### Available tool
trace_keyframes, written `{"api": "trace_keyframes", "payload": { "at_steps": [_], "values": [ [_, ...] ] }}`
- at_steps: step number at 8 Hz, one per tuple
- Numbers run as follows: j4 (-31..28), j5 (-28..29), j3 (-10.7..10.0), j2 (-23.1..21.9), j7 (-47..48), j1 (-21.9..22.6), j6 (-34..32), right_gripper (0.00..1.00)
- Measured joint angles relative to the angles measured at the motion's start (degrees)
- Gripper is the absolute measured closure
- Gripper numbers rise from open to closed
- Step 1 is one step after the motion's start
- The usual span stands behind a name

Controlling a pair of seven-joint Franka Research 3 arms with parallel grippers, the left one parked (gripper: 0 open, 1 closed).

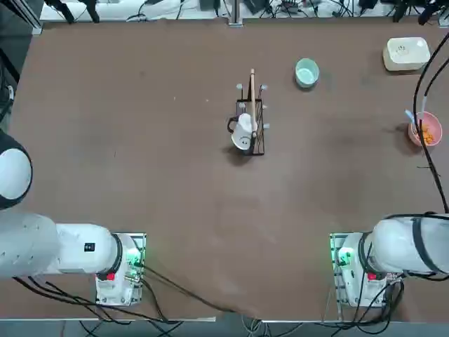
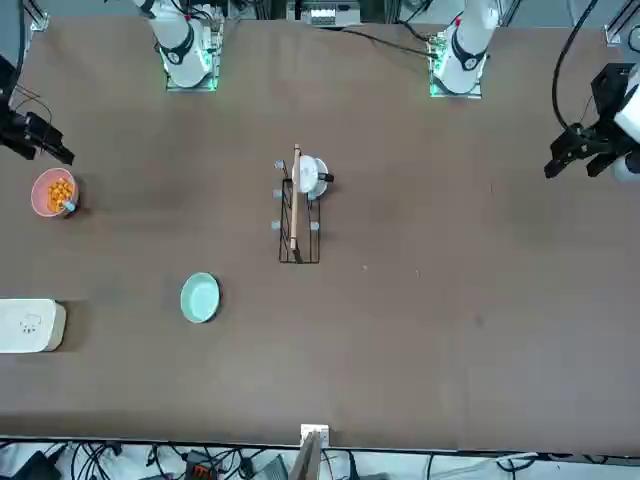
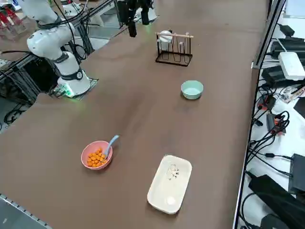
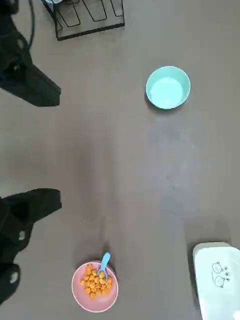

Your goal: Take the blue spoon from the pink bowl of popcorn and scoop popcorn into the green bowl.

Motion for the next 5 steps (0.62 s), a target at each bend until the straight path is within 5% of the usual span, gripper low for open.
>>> {"api": "trace_keyframes", "payload": {
  "at_steps": [5],
  "values": [
    [-0.83,-2.56,2.13,3.4,-0.02,0.13,-4.12,0.0]
  ]
}}
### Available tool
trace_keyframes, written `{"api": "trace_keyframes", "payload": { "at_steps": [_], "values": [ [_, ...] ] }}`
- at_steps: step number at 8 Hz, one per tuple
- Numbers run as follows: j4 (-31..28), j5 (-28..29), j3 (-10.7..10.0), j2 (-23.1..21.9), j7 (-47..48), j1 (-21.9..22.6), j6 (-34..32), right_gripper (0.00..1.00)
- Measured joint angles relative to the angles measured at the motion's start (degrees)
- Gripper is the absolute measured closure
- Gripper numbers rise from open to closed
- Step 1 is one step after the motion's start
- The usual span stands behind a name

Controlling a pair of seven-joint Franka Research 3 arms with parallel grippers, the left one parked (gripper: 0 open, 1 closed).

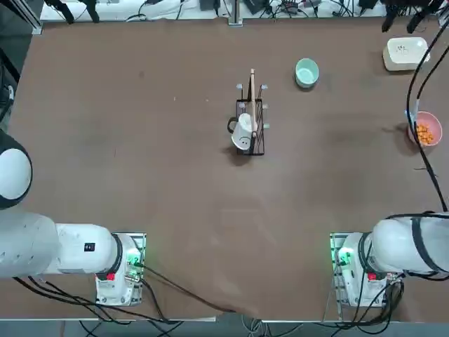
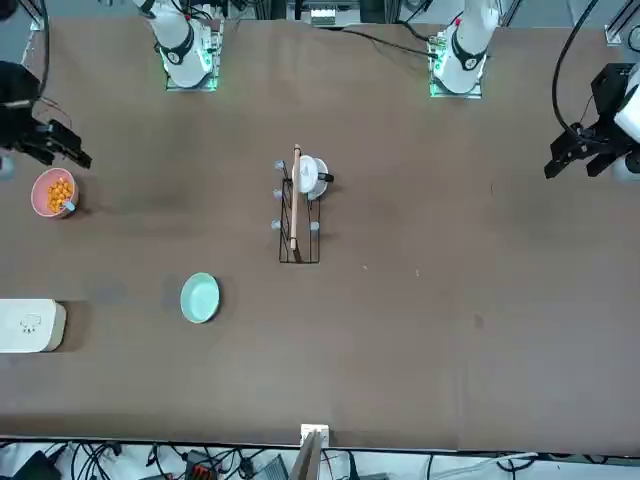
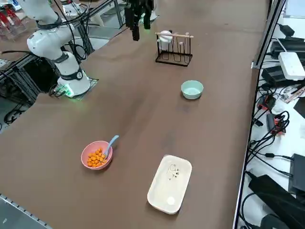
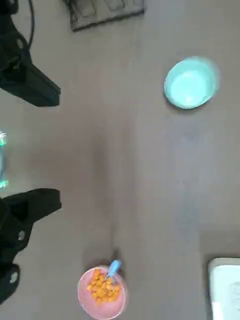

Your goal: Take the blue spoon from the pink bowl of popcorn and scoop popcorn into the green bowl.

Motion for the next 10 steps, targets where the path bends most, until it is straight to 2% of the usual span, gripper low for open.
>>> {"api": "trace_keyframes", "payload": {
  "at_steps": [2,3,4,5,7,8,10],
  "values": [
    [-1.18,-4.84,-0.36,5.13,0.5,-0.28,-4.86,0.0],
    [-1.98,-8.26,-0.68,8.38,2.88,-0.46,-5.18,0.0],
    [-2.8,-13.96,-0.86,11.93,8.17,-0.55,-4.55,0.0],
    [-3.65,-20.93,-0.87,15.51,15.01,-0.51,-2.39,0.0],
    [-7.21,-33.25,-1.13,20.89,26.45,-1.14,6.88,0.0],
    [-9.87,-38.21,-1.41,21.99,32.36,-2.44,12.13,0.0],
    [-16.0,-46.64,-1.59,22.57,44.61,-4.62,18.03,0.0]
  ]
}}
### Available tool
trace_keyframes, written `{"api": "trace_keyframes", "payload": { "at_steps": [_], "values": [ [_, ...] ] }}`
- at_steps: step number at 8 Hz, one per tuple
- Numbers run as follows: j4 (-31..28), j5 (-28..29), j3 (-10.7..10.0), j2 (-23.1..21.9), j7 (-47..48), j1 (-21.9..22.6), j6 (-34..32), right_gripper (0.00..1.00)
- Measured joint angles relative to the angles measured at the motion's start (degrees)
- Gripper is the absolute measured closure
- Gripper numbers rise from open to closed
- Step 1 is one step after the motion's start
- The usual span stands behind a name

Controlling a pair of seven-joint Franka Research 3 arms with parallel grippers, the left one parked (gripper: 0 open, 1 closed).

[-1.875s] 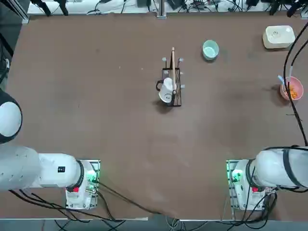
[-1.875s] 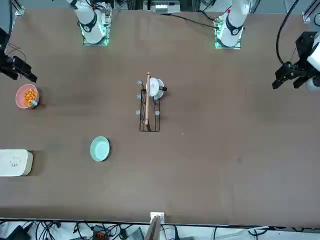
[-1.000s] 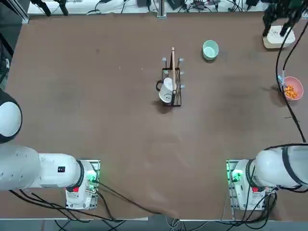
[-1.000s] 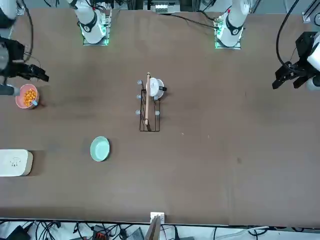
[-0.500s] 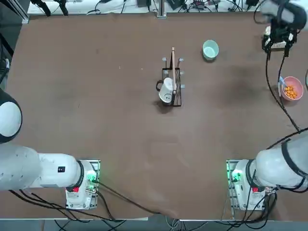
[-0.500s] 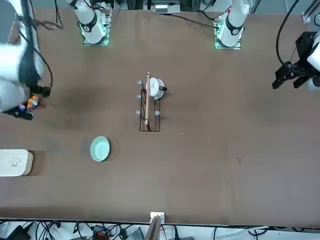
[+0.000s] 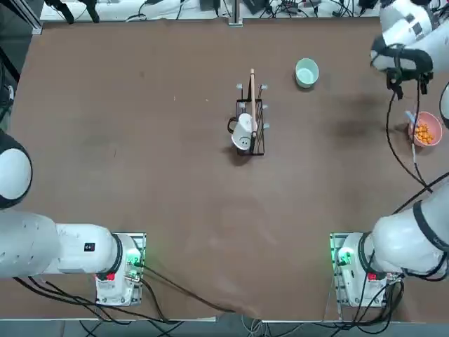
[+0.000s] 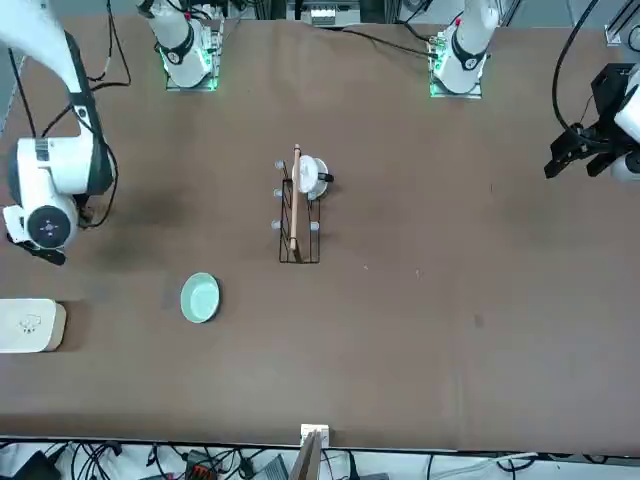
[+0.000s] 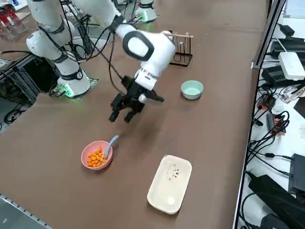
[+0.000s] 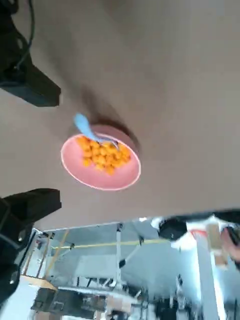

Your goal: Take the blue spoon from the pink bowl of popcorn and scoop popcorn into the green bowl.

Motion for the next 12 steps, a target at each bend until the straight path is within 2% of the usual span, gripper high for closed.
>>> {"api": "trace_keyframes", "payload": {
  "at_steps": [4,7,9,11,12],
  "values": [
    [-4.8,-5.08,0.05,1.66,9.08,-0.58,1.36,0.0],
    [-4.89,-13.54,0.59,5.49,16.11,-0.27,1.89,0.0],
    [-4.81,-16.2,0.44,7.8,18.79,-0.55,1.93,0.04],
    [-4.7,-16.31,0.25,7.97,19.0,-1.03,1.75,0.16],
    [-4.62,-16.31,0.23,7.97,19.27,-1.04,1.51,0.36]
  ]
}}
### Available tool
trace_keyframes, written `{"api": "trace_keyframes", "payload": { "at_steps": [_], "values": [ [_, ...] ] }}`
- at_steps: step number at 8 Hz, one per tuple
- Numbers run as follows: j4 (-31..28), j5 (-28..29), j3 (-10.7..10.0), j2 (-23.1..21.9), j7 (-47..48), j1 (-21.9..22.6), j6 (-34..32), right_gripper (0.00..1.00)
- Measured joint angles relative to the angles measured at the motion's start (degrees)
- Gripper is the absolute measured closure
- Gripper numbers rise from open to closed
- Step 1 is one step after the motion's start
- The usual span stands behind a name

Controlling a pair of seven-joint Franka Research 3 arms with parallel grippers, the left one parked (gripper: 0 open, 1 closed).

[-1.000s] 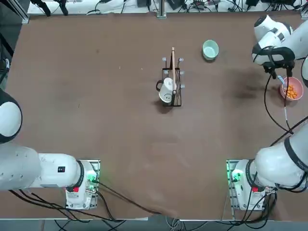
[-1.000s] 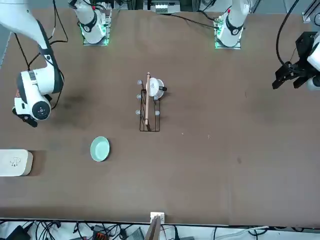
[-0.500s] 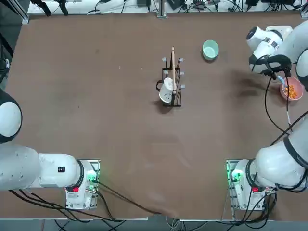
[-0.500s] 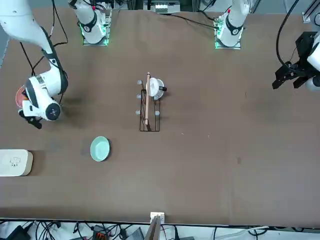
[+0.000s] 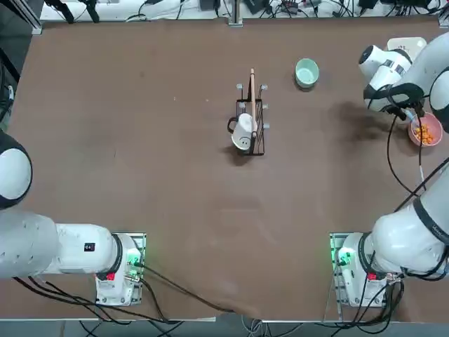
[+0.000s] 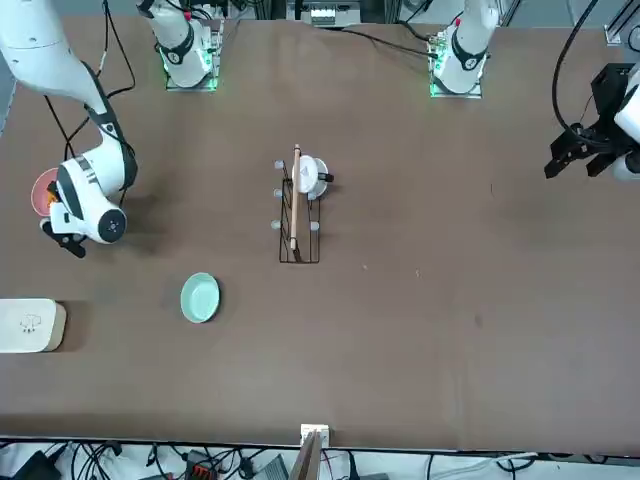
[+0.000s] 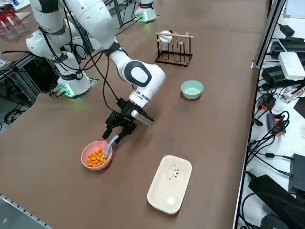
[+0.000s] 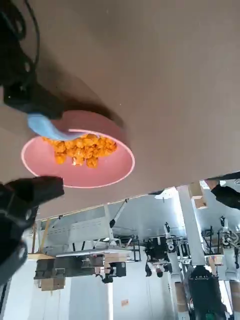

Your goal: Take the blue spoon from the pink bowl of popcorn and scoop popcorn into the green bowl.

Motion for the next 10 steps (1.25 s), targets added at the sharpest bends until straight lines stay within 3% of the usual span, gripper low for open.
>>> {"api": "trace_keyframes", "payload": {
  "at_steps": [1,3,7,10],
  "values": [
    [0.04,0.0,0.0,0.0,0.28,0.0,-0.1,0.56],
    [0.13,0.0,0.0,0.0,0.48,0.0,-0.14,0.61],
    [0.24,-0.13,0.08,0.14,0.56,0.18,-0.77,0.87],
    [0.22,-0.5,0.35,0.5,0.48,1.25,-2.94,0.87]
  ]
}}
